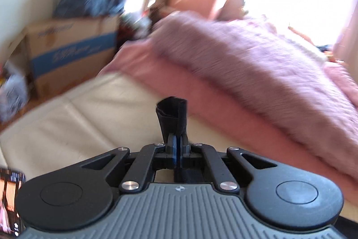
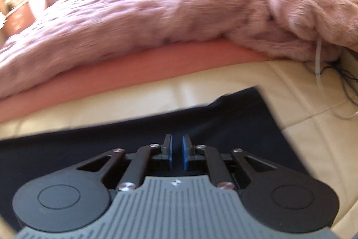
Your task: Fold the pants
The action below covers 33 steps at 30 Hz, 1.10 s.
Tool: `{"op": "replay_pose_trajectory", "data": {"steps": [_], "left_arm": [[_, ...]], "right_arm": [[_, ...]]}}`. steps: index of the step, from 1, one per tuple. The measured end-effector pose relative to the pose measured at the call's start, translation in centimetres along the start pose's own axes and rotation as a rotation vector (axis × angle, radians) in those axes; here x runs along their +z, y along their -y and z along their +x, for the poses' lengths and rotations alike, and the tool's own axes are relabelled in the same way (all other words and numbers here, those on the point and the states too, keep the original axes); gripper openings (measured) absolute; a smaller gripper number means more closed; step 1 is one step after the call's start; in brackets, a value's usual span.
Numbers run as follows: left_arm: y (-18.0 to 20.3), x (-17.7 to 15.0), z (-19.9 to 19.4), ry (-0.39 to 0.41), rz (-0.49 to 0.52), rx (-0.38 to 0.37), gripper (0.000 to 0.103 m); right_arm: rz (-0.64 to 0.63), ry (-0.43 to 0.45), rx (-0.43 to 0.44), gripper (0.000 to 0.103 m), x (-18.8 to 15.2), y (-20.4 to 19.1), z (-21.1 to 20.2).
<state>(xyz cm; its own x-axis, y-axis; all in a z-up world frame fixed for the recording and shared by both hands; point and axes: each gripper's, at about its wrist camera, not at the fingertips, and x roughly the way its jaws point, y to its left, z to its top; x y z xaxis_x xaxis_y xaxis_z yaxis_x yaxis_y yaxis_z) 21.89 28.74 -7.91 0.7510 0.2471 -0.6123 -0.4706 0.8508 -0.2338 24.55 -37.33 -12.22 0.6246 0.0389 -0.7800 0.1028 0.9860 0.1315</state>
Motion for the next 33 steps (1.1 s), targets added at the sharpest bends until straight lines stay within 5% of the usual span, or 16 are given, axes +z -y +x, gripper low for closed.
{"op": "replay_pose_trajectory", "data": {"steps": [7, 13, 17, 22, 27, 33], "left_arm": [[10.9, -2.6, -8.0, 0.173, 0.322, -0.128, 0.002], [21.3, -10.2, -12.6, 0.222, 0.591, -0.267, 0.002], [25.8, -17.7, -12.6, 0.092, 0.748, -0.382, 0.002], [26.5, -24.1, -9.4, -0.263, 0.814, -0.504, 0.007], [24.9, -21.2, -9.4, -0.325, 0.694, -0.602, 0.021], [26.7, -18.9, -7.7, -0.311, 0.677, -0.541, 0.047]], "right_arm": [[-0.099, -0.027, 0.152, 0.006, -5.1, -8.2, -4.7], [-0.137, -0.059, 0.231, 0.011, -8.2, -11.6, -7.1], [-0.112, -0.096, 0.258, 0.016, -10.2, -12.3, -7.8], [-0.095, -0.141, 0.236, 0.017, -11.6, -12.3, -6.9], [-0.075, -0.137, 0.252, 0.017, -11.5, -12.3, -6.0], [-0.085, -0.115, 0.295, 0.018, -10.5, -14.2, -4.8]]}}
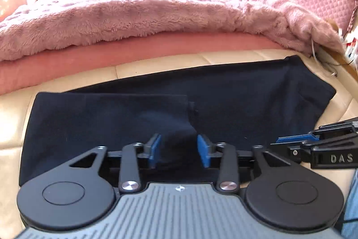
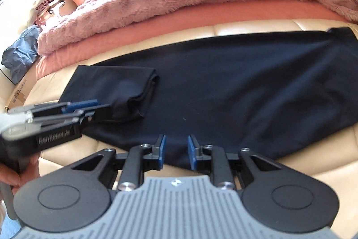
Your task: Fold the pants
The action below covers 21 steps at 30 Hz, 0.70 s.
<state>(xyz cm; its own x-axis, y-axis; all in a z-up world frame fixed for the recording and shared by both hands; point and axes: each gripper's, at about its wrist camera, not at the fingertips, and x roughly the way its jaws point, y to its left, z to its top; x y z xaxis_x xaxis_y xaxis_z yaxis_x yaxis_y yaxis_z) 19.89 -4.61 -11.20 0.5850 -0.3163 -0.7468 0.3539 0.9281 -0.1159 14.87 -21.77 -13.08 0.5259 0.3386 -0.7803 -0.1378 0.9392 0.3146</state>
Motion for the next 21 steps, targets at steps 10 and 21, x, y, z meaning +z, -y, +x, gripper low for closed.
{"op": "replay_pose_trajectory", "data": {"steps": [10, 21], "left_arm": [[-1.4, -0.6, 2.1, -0.071, -0.082, -0.087, 0.006], [-8.3, 1.7, -0.6, -0.025, -0.333, -0.218, 0.003]], "right_arm": [[-0.042, 0.006, 0.042, 0.022, 1.0, -0.8, 1.0], [-0.14, -0.041, 0.169, 0.034, 3.4, -3.0, 5.3]]}}
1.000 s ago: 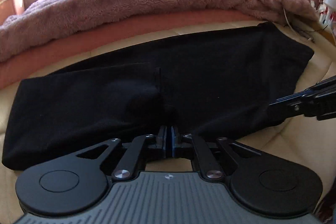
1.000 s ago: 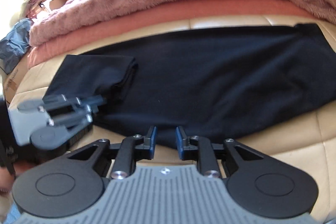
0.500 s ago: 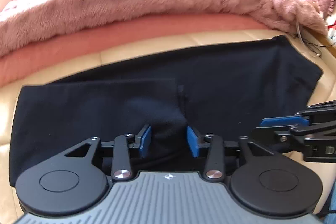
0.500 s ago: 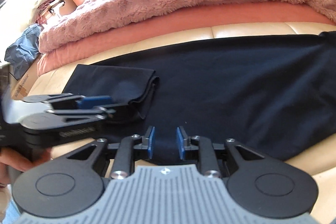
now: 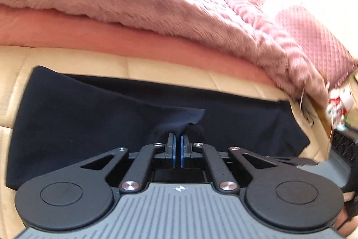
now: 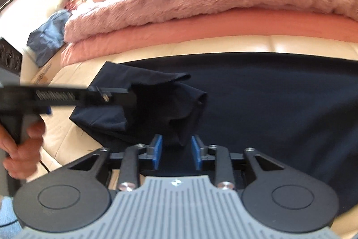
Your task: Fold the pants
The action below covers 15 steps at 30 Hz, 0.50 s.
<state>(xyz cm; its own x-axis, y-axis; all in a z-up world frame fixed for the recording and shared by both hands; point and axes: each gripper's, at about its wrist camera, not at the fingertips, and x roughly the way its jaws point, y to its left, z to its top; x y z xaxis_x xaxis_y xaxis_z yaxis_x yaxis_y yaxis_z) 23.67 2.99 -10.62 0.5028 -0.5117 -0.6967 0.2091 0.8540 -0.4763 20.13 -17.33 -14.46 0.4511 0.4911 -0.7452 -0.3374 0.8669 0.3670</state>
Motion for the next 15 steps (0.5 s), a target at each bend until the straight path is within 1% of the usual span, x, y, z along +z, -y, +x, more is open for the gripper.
{"op": "replay_pose_trajectory", "data": {"steps": [4, 7, 10, 11, 12, 15], "left_arm": [[-0.4, 1.3, -0.9, 0.013, -0.012, -0.01, 0.003], [-0.2, 1.9, -1.3, 0.017, 0.001, -0.017, 0.003], [0.1, 2.2, -1.8, 0.019, 0.015, -0.027, 0.003], [0.2, 2.2, -1.8, 0.02, 0.02, -0.027, 0.003], [0.3, 2.3, -1.8, 0.019, 0.025, -0.028, 0.003], [0.7, 2.4, -2.0, 0.024, 0.035, -0.037, 0.003]], "right_arm": [[-0.032, -0.028, 0.046, 0.034, 1.4, -0.1, 2.5], [-0.054, -0.046, 0.082, 0.034, 2.1, 0.0, 3.8], [-0.053, -0.054, 0.151, 0.035, 2.5, 0.5, 4.6], [-0.042, -0.059, 0.176, 0.034, 2.6, 0.8, 4.6], [-0.026, -0.067, 0.191, 0.031, 2.7, 1.1, 4.5], [-0.031, -0.066, 0.171, 0.032, 2.6, 1.3, 3.3]]}}
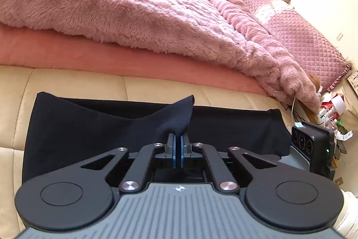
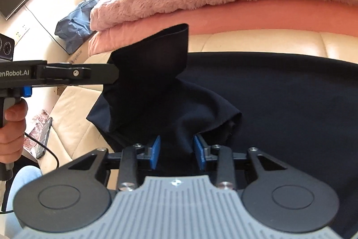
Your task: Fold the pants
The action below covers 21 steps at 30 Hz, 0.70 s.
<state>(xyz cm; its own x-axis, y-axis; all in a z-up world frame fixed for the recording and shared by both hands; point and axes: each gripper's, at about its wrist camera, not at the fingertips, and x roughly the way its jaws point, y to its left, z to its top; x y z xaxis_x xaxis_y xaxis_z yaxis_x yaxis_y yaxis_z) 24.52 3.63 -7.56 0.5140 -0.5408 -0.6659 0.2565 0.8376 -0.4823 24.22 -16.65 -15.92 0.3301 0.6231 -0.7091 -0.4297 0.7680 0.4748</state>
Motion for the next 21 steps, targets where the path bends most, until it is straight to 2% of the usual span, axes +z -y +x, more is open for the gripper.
{"op": "replay_pose_trajectory", "data": {"steps": [5, 8, 11, 15, 17, 19, 21], "left_arm": [[0.5, 0.0, 0.0, 0.005, 0.004, 0.001, 0.003], [0.7, 0.1, -0.2, 0.01, 0.002, 0.006, 0.003], [0.8, 0.3, -0.4, 0.012, 0.007, 0.007, 0.003], [0.9, 0.4, -0.6, 0.016, 0.012, 0.002, 0.003], [1.0, 0.4, -0.6, 0.011, 0.021, -0.001, 0.003], [1.2, 0.3, -0.4, 0.0, 0.03, -0.009, 0.003], [1.4, 0.2, -0.1, -0.013, 0.04, -0.012, 0.003]], "right_arm": [[-0.025, -0.035, -0.014, 0.036, -0.6, 0.3, 0.0], [0.008, -0.027, 0.026, 0.036, -0.3, 0.8, 0.7], [0.066, -0.018, 0.106, 0.036, 0.1, 1.3, 1.3], [0.173, -0.018, 0.18, 0.029, -0.3, 2.4, 1.0], [0.174, -0.043, 0.167, 0.026, -0.7, 2.6, 0.3], [0.172, -0.071, 0.168, 0.019, -1.2, 2.8, -0.7], [0.178, -0.109, 0.165, 0.005, -1.7, 3.1, -1.4]]}}
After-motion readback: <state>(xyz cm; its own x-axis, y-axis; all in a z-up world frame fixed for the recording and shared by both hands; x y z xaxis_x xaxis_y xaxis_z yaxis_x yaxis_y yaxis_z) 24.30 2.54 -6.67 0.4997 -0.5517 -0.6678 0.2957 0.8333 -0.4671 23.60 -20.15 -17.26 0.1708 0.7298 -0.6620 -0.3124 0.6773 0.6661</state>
